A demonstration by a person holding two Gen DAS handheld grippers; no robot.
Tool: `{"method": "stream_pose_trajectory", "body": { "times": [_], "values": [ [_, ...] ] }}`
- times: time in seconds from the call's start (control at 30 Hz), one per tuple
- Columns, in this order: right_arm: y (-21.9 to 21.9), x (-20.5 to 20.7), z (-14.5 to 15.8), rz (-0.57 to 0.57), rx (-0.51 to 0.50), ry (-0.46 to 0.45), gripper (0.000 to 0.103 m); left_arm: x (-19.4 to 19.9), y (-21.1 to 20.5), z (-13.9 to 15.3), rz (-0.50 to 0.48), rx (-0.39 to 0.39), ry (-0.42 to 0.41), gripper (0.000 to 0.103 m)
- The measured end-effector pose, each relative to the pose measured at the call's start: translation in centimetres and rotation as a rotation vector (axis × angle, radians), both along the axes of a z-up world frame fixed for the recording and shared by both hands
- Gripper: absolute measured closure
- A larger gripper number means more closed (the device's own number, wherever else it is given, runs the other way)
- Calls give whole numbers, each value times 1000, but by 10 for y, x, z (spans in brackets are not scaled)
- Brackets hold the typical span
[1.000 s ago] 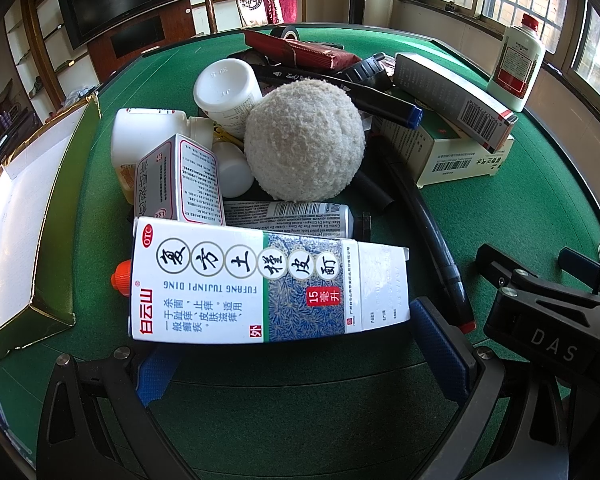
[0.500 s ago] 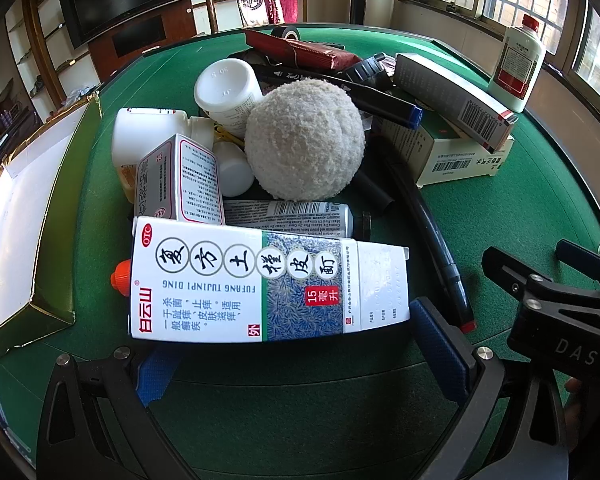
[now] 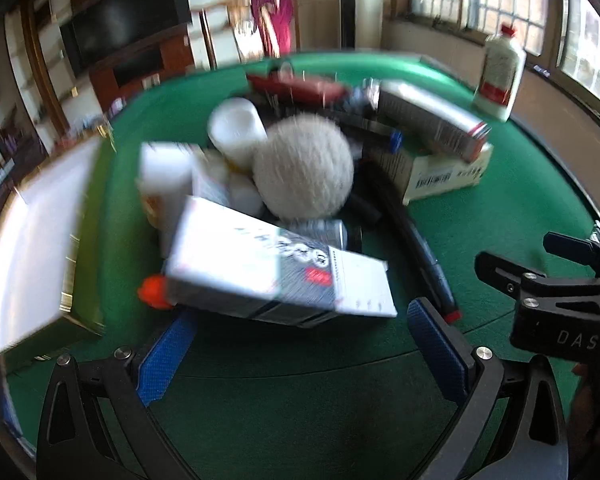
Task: Organize objects
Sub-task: 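Grasp the blue-and-white medicine box with the left gripper and lift it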
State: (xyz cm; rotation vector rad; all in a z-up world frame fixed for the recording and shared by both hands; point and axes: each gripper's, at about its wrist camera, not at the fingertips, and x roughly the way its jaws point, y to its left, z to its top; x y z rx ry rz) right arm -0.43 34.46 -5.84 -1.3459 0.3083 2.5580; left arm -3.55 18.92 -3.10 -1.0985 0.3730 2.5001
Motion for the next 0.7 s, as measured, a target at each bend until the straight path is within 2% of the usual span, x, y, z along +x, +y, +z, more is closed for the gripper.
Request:
{"method": "stream_pose_trajectory", "body": {
  "times": [0.07, 0.1, 0.17, 0.2, 0.27, 0.33, 0.37, 0.47, 0.53, 0.57, 0.63, 0.7],
  "values": [
    [-11, 18, 19, -11, 101, 43, 4, 16, -23, 19, 1, 43, 76, 2],
    [-24, 32, 35, -9, 192, 101, 4, 24, -44, 32, 13, 82, 119, 2],
    [-48, 44, 59, 44, 259, 192, 3, 27, -74, 48, 57, 140, 166, 2],
    [-65, 47, 74, 95, 289, 255, 0, 26, -91, 55, 78, 175, 173, 2],
    [-83, 44, 87, 157, 345, 319, 0, 24, -120, 56, 118, 219, 136, 2],
    [-87, 31, 86, 180, 404, 283, 0, 30, -140, 45, 124, 270, 89, 2],
    [-82, 30, 85, 172, 384, 266, 1, 33, -145, 37, 111, 290, 64, 2],
    [-49, 43, 86, 187, 139, 315, 1, 38, -153, 15, 94, 312, 14, 2],
    [-31, 39, 81, 175, -14, 271, 2, 36, -151, 9, 70, 329, -4, 2],
    [-26, 39, 77, 173, -62, 252, 6, 36, -149, 9, 51, 335, -7, 2],
    [-28, 42, 72, 180, -90, 247, 9, 39, -141, 12, -17, 323, -1, 2],
    [-27, 49, 70, 189, -93, 272, 9, 45, -130, 17, -115, 274, 20, 2]
  ]
}}
